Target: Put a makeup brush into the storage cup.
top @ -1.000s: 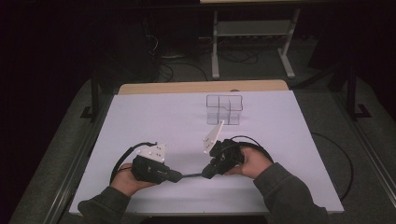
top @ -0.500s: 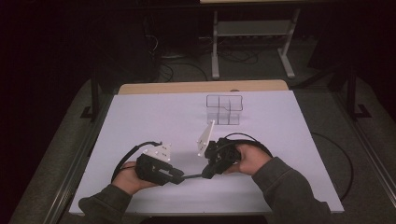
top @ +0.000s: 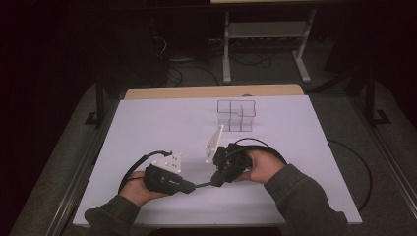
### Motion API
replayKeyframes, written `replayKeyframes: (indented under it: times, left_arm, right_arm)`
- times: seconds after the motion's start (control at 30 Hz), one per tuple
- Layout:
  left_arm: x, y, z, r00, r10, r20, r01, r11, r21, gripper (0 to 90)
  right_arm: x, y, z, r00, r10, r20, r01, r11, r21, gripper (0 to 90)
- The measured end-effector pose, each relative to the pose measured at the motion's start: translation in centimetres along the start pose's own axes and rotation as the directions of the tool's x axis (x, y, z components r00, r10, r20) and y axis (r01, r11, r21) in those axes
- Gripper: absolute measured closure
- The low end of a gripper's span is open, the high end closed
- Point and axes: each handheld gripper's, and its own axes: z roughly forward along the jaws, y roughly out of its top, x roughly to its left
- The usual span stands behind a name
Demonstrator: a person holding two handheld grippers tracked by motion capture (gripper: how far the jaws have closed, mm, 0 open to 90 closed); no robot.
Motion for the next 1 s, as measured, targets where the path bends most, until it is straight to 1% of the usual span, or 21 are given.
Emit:
replayKeyframes:
  times: [0.03, 0.07, 0.13, 0.17, 0.2, 0.27, 0.3, 0.37, 0.4, 0.5, 0.57, 0.6, 0.63, 0.67, 0.7, 0.73, 0.77, 0.9, 0.93, 0.97, 1.0]
  left_arm:
    - [0.0, -0.1, 0.0, 1.0, 0.001, -0.006, -0.001, 1.0, -0.005, 84.2]
    - [0.0, -0.2, -0.1, 0.9999, 0.0, -0.012, 0.0, 0.9999, -0.014, 84.3]
    - [0.0, -0.5, -0.1, 0.9999, -0.01, -0.014, 0.009, 0.9993, -0.035, 84.3]
    - [0.0, -0.5, -0.1, 0.9998, -0.01, -0.016, 0.009, 0.9992, -0.038, 84.3]
    - [0.1, -0.6, -0.1, 0.9998, -0.01, -0.018, 0.01, 0.9993, -0.037, 84.3]
    - [0.0, -0.6, -0.1, 0.9997, -0.007, -0.022, 0.006, 0.9993, -0.038, 84.3]
    - [0.0, -0.6, -0.1, 0.9997, -0.007, -0.023, 0.006, 0.9991, -0.043, 84.3]
    - [0.0, -0.6, -0.2, 0.9998, -0.003, -0.022, 0.002, 0.999, -0.045, 84.3]
    - [0.0, -0.5, -0.2, 0.9997, -0.001, -0.024, 0.0, 0.9989, -0.047, 84.3]
    - [0.0, -0.5, -0.1, 0.9997, -0.002, -0.024, 0.001, 0.9989, -0.046, 83.9]
    - [0.0, -0.5, 0.0, 0.9998, -0.008, -0.018, 0.007, 0.9991, -0.042, 83.0]
    - [0.0, -0.5, 0.1, 0.9999, -0.007, -0.011, 0.007, 0.9994, -0.033, 82.8]
    - [0.0, -0.4, 0.2, 1.0, -0.003, -0.007, 0.003, 0.9996, -0.027, 81.3]
    - [0.0, -0.3, 0.2, 0.9999, -0.002, -0.014, 0.002, 0.9997, -0.024, 81.3]
    - [0.0, -0.2, 0.3, 0.9997, -0.009, -0.022, 0.008, 0.9997, -0.021, 76.9]
    - [0.0, -0.1, 0.3, 0.9997, -0.011, -0.021, 0.01, 0.9998, -0.02, 75.2]
    - [-0.1, 0.0, 0.4, 0.9997, -0.001, -0.024, 0.001, 0.9999, -0.013, 74.2]
    - [-0.3, 0.4, 0.7, 0.9996, 0.013, -0.023, -0.013, 0.9999, 0.01, 75.1]
    - [-0.4, 0.5, 0.7, 0.9996, 0.017, -0.021, -0.017, 0.9997, 0.018, 75.9]
    - [-0.3, 0.5, 0.7, 0.9992, 0.03, -0.024, -0.03, 0.9992, 0.025, 77.5]
    - [-0.4, 0.5, 0.7, 0.9991, 0.032, -0.027, -0.031, 0.9992, 0.027, 78.5]
  right_arm:
    - [-0.1, -0.2, -0.2, 0.9999, 0.016, -0.007, -0.016, 1.0, -0.02, 69.8]
    - [-0.1, -0.4, -0.3, 0.9995, 0.032, -0.006, -0.033, 0.999, -0.033, 68.8]
    - [-0.3, -0.9, -0.4, 0.9988, 0.048, -0.008, -0.048, 0.997, -0.056, 66.3]
    - [-0.4, -1.1, -0.5, 0.9983, 0.059, -0.005, -0.059, 0.996, -0.063, 66.4]
    - [-0.5, -1.2, -0.5, 0.9975, 0.07, -0.014, -0.07, 0.995, -0.066, 66.9]
    - [-0.6, -1.4, -0.5, 0.9976, 0.067, -0.018, -0.068, 0.995, -0.066, 73.3]
    - [-0.6, -1.4, -0.5, 0.9976, 0.067, -0.018, -0.068, 0.995, -0.066, 73.3]
    - [-0.7, -1.4, -0.5, 0.9978, 0.063, -0.02, -0.064, 0.996, -0.062, 78.6]
    - [-0.8, -1.4, -0.5, 0.9973, 0.065, -0.034, -0.067, 0.996, -0.064, 80.4]
    - [-0.9, -1.5, -0.5, 0.9972, 0.057, -0.047, -0.06, 0.996, -0.064, 81.9]
    - [-0.8, -1.4, -0.5, 0.9971, 0.048, -0.06, -0.051, 0.997, -0.055, 83.0]
    - [-0.8, -1.3, -0.5, 0.9974, 0.043, -0.057, -0.046, 0.998, -0.046, 83.2]
    - [-0.8, -1.1, -0.5, 0.9973, 0.033, -0.065, -0.035, 0.999, -0.031, 83.3]
    - [-0.8, -1.1, -0.5, 0.9973, 0.033, -0.065, -0.035, 0.999, -0.031, 83.3]
    - [-0.8, -0.9, -0.5, 0.9976, 0.028, -0.063, -0.029, 0.999, -0.024, 83.3]
    - [-0.7, -0.8, -0.5, 0.9979, 0.024, -0.061, -0.025, 1.0, -0.015, 83.3]
    - [-0.6, -0.5, -0.5, 0.9983, 0.019, -0.056, -0.019, 1.0, 0.002, 83.3]
    - [-0.1, 0.5, -0.7, 0.9995, -0.003, -0.031, 0.005, 0.998, 0.066, 83.3]
    - [0.0, 0.7, -0.7, 0.9995, -0.007, -0.031, 0.01, 0.997, 0.074, 83.3]
    - [0.1, 0.9, -0.7, 0.9995, -0.008, -0.031, 0.011, 0.996, 0.083, 83.3]
    - [0.1, 1.1, -0.8, 0.9996, -0.013, -0.025, 0.015, 0.995, 0.094, 83.3]
